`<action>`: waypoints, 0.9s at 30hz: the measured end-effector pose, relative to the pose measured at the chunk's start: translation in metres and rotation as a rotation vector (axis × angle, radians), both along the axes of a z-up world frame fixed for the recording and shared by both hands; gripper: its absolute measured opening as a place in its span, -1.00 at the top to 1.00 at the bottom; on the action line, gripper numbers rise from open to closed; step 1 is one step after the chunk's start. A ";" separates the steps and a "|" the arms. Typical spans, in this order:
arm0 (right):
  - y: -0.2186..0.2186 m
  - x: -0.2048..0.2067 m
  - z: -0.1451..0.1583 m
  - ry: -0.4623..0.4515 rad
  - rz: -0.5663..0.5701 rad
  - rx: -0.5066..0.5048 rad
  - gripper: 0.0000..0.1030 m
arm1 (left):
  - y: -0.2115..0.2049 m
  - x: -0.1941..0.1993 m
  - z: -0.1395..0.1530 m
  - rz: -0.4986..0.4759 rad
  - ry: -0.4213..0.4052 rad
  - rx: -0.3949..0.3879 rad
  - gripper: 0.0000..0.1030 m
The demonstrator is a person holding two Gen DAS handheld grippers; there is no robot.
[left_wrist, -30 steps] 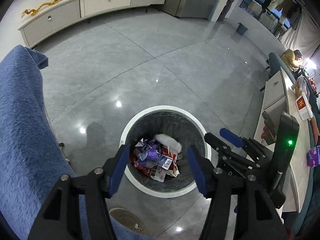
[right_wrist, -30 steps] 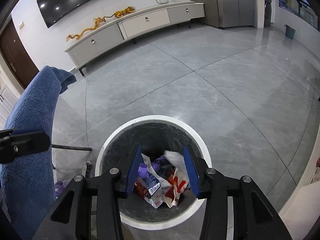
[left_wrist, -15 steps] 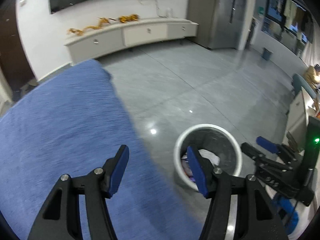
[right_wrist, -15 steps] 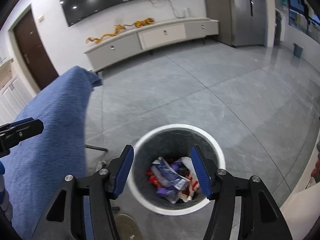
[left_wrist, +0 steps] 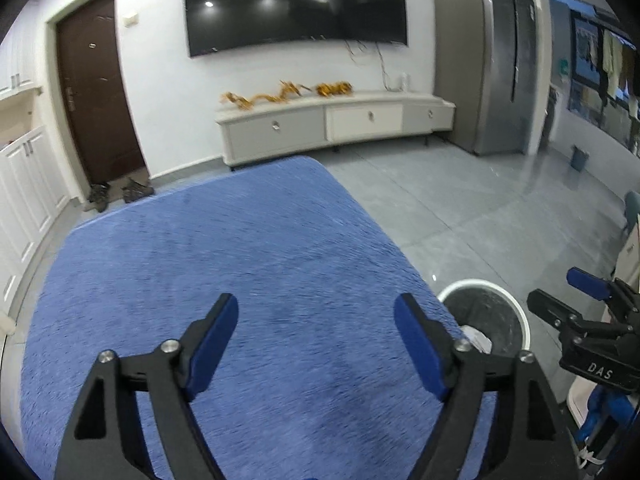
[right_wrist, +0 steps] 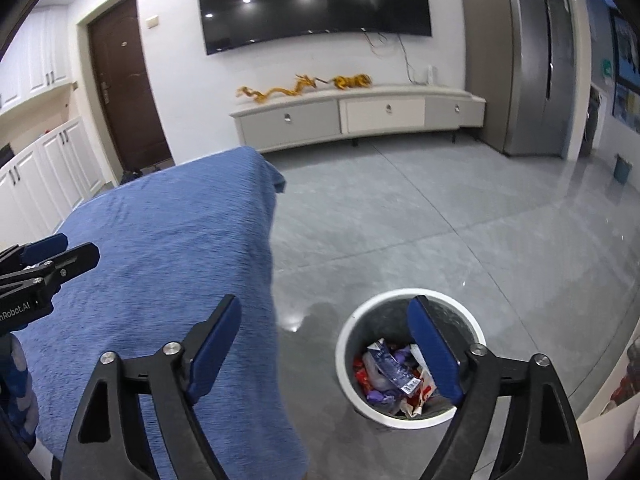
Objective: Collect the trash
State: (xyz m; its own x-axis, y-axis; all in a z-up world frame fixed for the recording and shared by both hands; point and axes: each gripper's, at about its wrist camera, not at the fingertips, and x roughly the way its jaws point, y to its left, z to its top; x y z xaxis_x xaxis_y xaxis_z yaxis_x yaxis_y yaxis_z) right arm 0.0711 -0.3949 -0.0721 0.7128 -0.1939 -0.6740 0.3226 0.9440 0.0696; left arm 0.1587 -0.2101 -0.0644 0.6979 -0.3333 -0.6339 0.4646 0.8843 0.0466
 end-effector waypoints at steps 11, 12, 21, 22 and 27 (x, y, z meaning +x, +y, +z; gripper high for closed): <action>0.051 -0.006 0.030 -0.058 0.068 -0.076 -0.85 | 0.052 -0.022 0.020 0.076 -0.073 -0.063 -0.70; 0.055 -0.006 0.031 -0.062 0.071 -0.082 -0.85 | 0.054 -0.023 0.021 0.081 -0.080 -0.063 -0.70; 0.071 -0.005 0.040 -0.087 0.080 -0.111 -0.92 | 0.070 -0.030 0.028 0.152 -0.123 -0.065 -0.95; 0.072 -0.005 0.040 -0.088 0.081 -0.112 -0.92 | 0.072 -0.030 0.028 0.158 -0.126 -0.064 -0.98; 0.074 -0.002 0.036 -0.083 0.082 -0.117 -0.93 | 0.076 -0.029 0.027 0.185 -0.133 -0.046 -1.00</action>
